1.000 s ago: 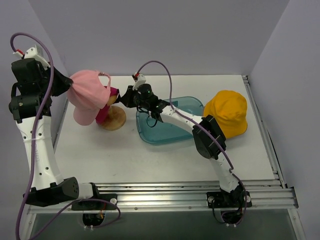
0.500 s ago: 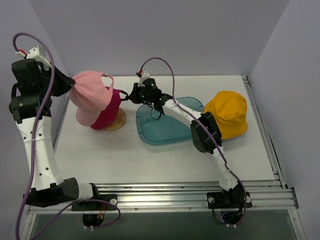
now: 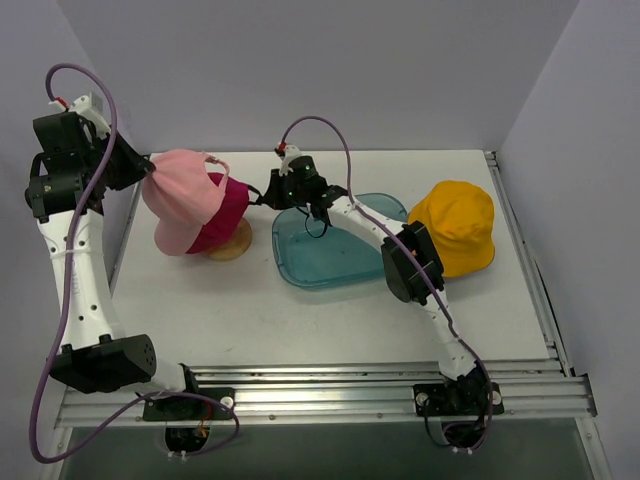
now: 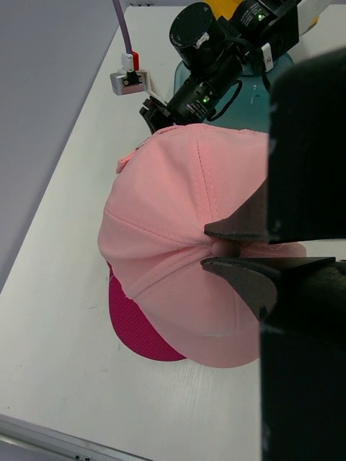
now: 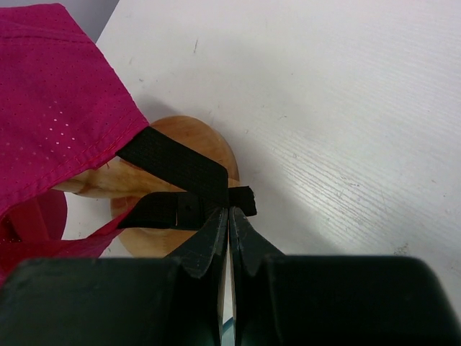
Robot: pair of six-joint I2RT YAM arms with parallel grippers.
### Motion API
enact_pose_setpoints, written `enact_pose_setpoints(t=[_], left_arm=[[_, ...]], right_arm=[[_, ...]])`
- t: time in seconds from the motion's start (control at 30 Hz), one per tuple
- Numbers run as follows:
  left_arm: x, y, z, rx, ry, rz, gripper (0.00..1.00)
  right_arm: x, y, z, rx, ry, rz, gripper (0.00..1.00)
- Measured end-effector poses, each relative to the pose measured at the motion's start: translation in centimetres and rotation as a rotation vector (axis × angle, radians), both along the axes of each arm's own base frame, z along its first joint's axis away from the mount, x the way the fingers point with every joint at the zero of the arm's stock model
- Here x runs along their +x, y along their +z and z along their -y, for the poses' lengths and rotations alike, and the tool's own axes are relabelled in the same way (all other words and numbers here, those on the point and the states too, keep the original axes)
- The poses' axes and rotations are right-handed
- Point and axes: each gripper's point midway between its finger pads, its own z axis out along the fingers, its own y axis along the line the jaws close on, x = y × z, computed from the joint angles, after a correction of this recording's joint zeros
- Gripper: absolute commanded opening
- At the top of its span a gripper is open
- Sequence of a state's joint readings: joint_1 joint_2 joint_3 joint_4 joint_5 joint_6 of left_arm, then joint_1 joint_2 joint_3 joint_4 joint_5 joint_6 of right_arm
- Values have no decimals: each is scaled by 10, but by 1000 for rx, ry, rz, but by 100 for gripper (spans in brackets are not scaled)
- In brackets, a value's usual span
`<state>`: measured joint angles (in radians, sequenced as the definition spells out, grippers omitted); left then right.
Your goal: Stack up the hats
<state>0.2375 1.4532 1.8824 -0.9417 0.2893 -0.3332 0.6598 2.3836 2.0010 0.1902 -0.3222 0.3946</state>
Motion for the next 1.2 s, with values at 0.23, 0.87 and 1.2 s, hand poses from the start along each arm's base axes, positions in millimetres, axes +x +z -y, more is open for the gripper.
enact_pose_setpoints(t=[0.23,0.87,1.2], left_arm=[[-1,-4,1,9,-45,-17,2],[25,-58,43,6,-244,14,2],[37,-79,40,24,-249,-28,9]], right_arm=[[-1,-1,-1,2,7,-4,0],[-15,-20,-4,42,46,-49,0],[-18,-19,-5,54,49,-57,0]])
